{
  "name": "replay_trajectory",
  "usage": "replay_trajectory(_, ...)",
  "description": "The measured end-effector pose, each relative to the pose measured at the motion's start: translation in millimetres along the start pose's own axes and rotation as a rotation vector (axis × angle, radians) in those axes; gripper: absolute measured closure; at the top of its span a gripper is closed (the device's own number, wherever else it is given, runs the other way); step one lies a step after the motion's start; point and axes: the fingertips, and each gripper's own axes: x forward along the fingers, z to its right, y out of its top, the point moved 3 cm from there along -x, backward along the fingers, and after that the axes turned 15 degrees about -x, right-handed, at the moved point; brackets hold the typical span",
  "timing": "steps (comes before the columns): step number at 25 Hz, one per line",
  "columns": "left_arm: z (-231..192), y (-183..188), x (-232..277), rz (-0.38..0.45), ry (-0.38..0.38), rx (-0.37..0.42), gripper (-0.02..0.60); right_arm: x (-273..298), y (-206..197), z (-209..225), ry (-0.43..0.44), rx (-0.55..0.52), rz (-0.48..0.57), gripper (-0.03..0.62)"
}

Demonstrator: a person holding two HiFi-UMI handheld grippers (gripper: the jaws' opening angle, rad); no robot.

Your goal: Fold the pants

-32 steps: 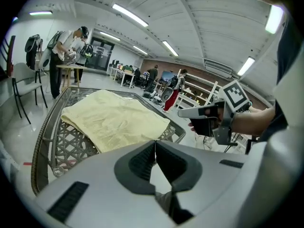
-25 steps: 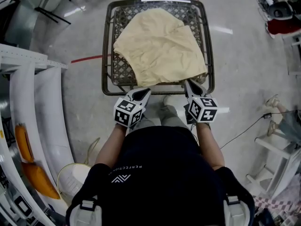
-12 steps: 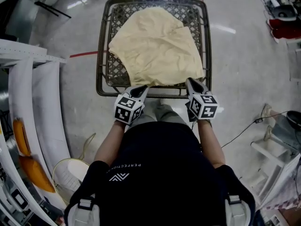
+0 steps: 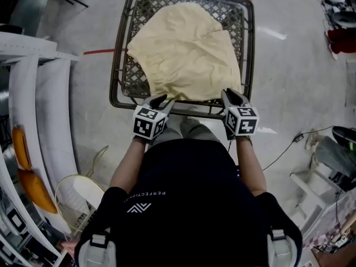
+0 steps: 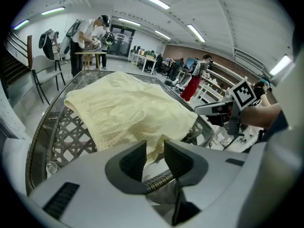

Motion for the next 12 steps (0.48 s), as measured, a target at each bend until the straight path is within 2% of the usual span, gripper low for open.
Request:
replay_trajectory(2, -1.8, -2.0, 1.8, -0.009, 0.016, -0.005, 0.456, 2.5, -3.5, 7.1, -0.003, -0.007, -0.020, 0.544)
replay_trajectory(4, -4.6, -4.6, 3.3, -0.019, 0.036, -0.009, 0.442, 5.2, -8.7, 13.3, 0.004, -0.015, -0.047, 0.462)
replay_trajectory(12, -20.9, -2.3, 5.9, -0.031, 0.128, -0.027, 0.425, 14.1, -24.7, 39.4, -0.048, -0.050, -0.135, 0.414)
